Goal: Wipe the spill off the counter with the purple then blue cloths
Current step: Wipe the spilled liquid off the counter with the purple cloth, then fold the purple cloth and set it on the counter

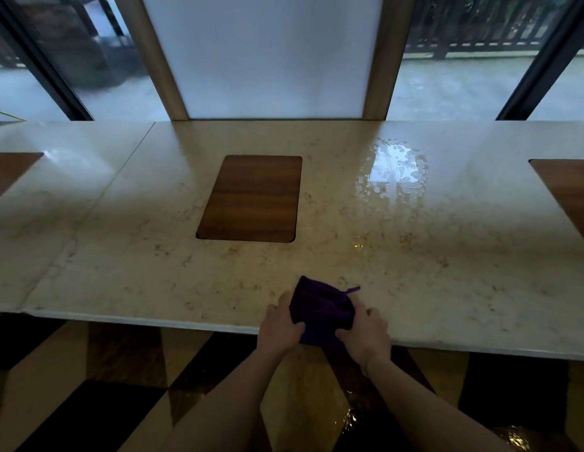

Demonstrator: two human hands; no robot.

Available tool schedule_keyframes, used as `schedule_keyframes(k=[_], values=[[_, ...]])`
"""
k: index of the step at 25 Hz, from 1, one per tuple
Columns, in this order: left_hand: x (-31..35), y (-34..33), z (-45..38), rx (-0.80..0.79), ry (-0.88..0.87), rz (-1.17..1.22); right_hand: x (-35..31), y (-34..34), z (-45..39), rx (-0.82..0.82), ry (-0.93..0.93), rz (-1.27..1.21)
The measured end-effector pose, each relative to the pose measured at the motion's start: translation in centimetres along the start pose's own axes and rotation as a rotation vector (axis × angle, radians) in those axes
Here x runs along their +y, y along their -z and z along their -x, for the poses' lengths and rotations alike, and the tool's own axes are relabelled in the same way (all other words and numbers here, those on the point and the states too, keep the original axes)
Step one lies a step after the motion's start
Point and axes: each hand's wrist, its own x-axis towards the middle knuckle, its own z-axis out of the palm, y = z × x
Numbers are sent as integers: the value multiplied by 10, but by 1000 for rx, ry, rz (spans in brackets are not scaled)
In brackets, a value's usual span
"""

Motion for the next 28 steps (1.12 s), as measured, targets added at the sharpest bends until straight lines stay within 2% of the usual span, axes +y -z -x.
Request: schedule_keyframes(k=[5, 9, 12, 16, 22, 28], values=[[-2, 1, -4, -6, 138, 143, -8, -2, -1, 34, 16, 150], [3, 7, 4, -29, 59, 172, -3, -3, 4, 48, 90, 74], [8, 21, 12, -37, -46, 205, 1, 12, 10, -11, 120, -174], [24, 39, 28, -30, -231, 240, -4, 58, 25, 44, 208, -361], [97, 48, 42, -26, -511, 382, -4, 149, 59, 269, 298, -476], [220, -1, 68, -113, -797, 394, 62, 257, 119, 539, 292, -542]])
